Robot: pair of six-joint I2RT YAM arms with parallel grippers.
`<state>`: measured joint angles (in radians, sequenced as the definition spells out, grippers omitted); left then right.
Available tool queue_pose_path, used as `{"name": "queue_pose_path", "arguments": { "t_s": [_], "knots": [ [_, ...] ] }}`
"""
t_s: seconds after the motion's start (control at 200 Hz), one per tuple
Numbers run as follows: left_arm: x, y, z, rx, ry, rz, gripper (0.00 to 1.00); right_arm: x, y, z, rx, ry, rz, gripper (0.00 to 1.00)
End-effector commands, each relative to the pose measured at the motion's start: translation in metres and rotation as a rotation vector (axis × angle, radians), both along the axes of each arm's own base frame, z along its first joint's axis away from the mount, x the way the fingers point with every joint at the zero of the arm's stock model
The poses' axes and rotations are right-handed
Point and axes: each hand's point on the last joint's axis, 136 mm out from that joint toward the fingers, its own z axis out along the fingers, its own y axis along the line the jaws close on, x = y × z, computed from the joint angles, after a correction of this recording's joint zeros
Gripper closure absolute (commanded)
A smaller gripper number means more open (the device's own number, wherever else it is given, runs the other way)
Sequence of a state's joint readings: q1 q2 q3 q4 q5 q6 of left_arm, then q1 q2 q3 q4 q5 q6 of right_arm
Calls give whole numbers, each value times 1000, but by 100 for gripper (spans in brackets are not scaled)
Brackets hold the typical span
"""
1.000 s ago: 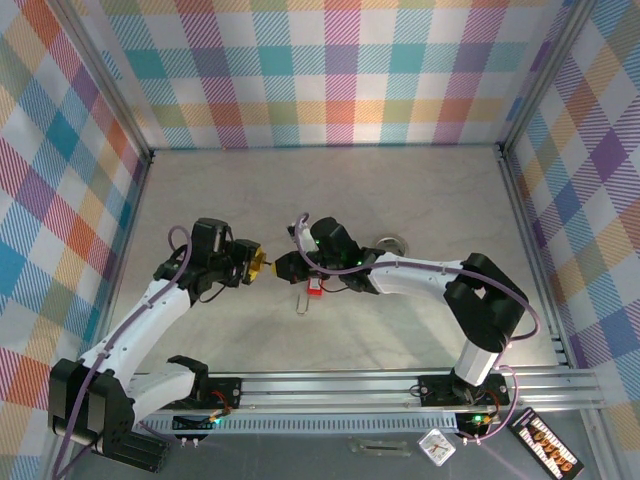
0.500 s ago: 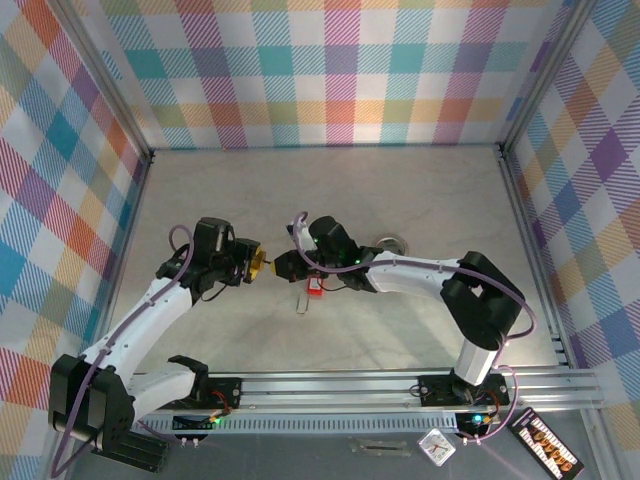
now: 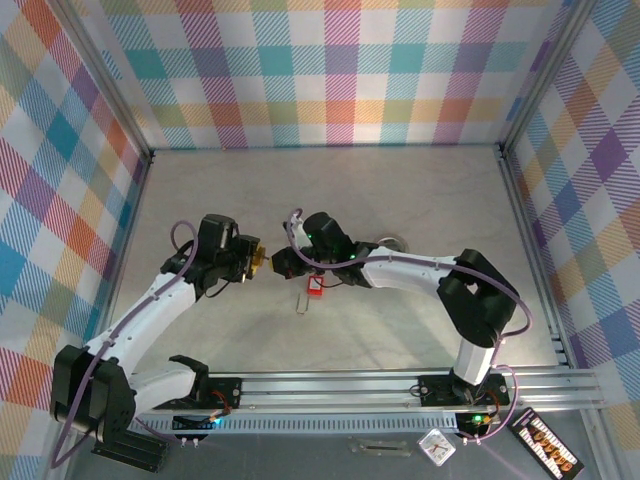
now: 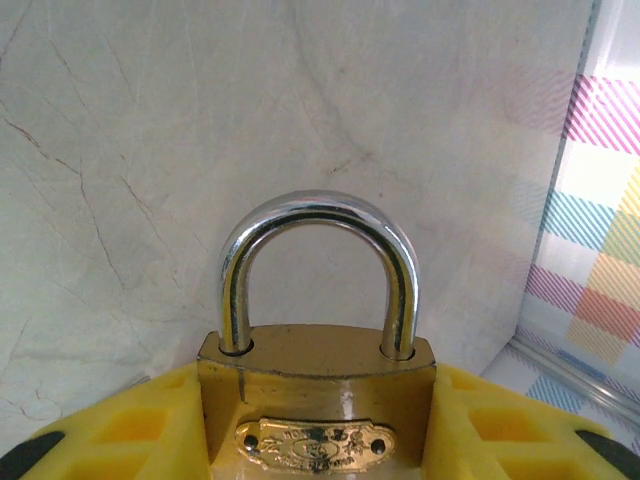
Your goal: Unlock with the key
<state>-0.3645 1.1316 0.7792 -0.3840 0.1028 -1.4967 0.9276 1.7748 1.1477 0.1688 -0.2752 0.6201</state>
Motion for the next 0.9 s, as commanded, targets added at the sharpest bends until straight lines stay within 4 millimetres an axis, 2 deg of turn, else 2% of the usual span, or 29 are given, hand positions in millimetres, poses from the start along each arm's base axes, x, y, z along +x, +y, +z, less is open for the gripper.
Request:
{"name": "queue_pose_path", "arguments": {
  "t_s": [0.0,0.07,0.08,0.265,0.43,0.63,0.9],
  "knots": [
    [3,-51,45,-147,-104,-161,73,-8,22,15,20,-84,57,100],
    [1,-56,41,-143,-92,-170,73,-8,23,17,8,-95,53,100],
    [4,-58,45,-152,-114,-173,73,-8,23,16,5,-96,52,100],
    [7,-71,45,-180,-125,-182,74,-7,27,15,0,-106,35,100],
    [9,-71,53,-192,-154,-180,77,-2,24,13,75,-58,5,100],
    [6,-70,54,-205,-174,-181,84,5,14,22,202,-12,22,100],
    [0,-69,53,-187,-178,-210,92,4,9,23,223,4,52,100]
  ]
}}
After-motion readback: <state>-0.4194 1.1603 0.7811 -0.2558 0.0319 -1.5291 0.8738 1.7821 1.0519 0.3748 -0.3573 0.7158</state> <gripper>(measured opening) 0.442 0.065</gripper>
